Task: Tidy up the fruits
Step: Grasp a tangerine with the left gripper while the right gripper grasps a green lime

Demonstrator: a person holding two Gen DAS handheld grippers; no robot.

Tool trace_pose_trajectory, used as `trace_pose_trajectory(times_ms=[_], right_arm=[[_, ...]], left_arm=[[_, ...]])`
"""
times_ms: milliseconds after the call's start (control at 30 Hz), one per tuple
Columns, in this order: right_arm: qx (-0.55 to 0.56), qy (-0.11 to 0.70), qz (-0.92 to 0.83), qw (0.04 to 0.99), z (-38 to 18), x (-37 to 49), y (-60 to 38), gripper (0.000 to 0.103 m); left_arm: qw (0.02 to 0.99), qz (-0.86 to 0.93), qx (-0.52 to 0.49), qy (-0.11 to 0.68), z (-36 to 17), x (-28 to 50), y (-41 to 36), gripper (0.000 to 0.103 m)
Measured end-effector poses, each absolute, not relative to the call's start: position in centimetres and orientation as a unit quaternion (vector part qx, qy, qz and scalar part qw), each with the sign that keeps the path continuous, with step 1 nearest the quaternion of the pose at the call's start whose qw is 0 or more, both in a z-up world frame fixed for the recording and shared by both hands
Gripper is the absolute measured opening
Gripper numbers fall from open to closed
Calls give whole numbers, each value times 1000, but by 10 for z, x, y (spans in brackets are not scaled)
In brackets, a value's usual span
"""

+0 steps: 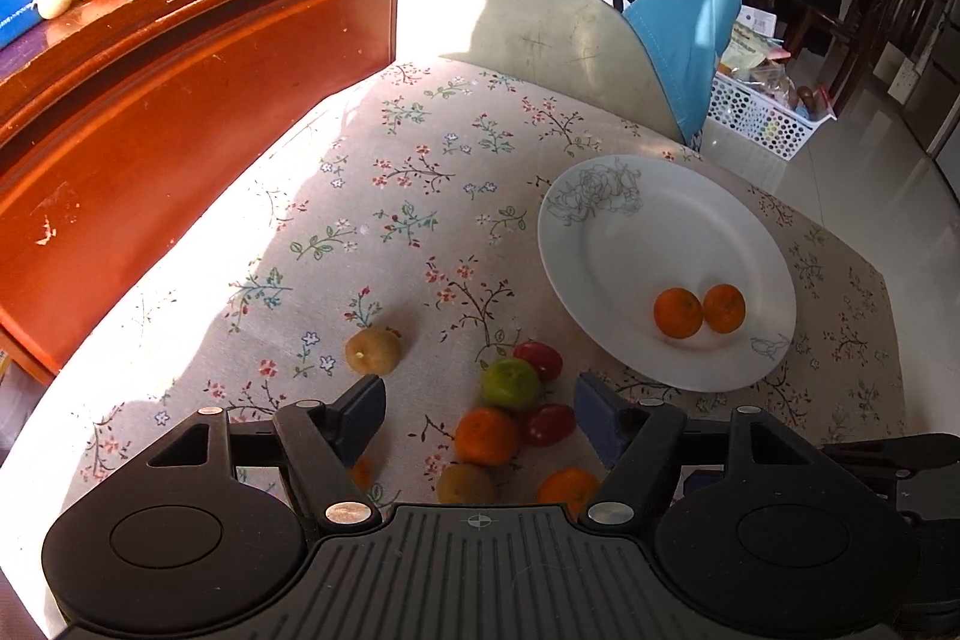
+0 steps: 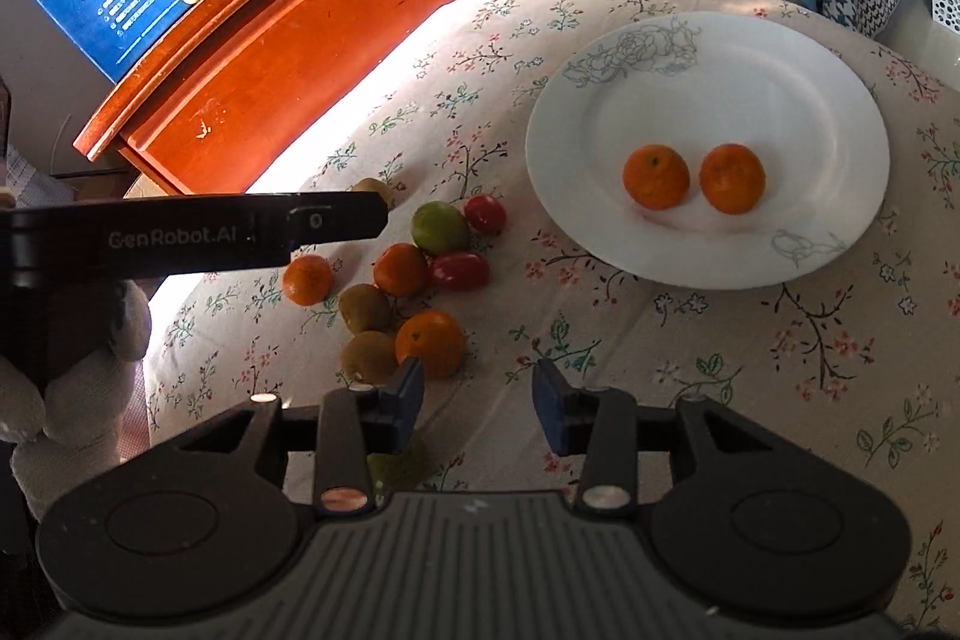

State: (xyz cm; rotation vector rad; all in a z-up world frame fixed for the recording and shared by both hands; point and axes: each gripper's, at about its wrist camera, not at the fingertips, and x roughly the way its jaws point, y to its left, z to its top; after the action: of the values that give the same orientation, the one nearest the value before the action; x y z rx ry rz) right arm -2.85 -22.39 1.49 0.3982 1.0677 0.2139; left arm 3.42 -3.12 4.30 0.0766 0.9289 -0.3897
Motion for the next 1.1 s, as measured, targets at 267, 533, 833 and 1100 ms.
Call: trace_pose_trajectory(times_ms=[267,533,833,1100], right_arm=[[154,523,139,827,15,-36,-195,42],[116,532,152,825,15,-42,-174,42],[79,533,153,828,9,-43,-162,41],[53,527,154,834,10,-45,-157,32]], left_arm=[[872,-164,45,460,37,31,-6,70],[870,-152,80,462,25,23,10,69],[870,-144,85,465,4,29,13,66],[870,-140,85,465,-8,32,10,53]])
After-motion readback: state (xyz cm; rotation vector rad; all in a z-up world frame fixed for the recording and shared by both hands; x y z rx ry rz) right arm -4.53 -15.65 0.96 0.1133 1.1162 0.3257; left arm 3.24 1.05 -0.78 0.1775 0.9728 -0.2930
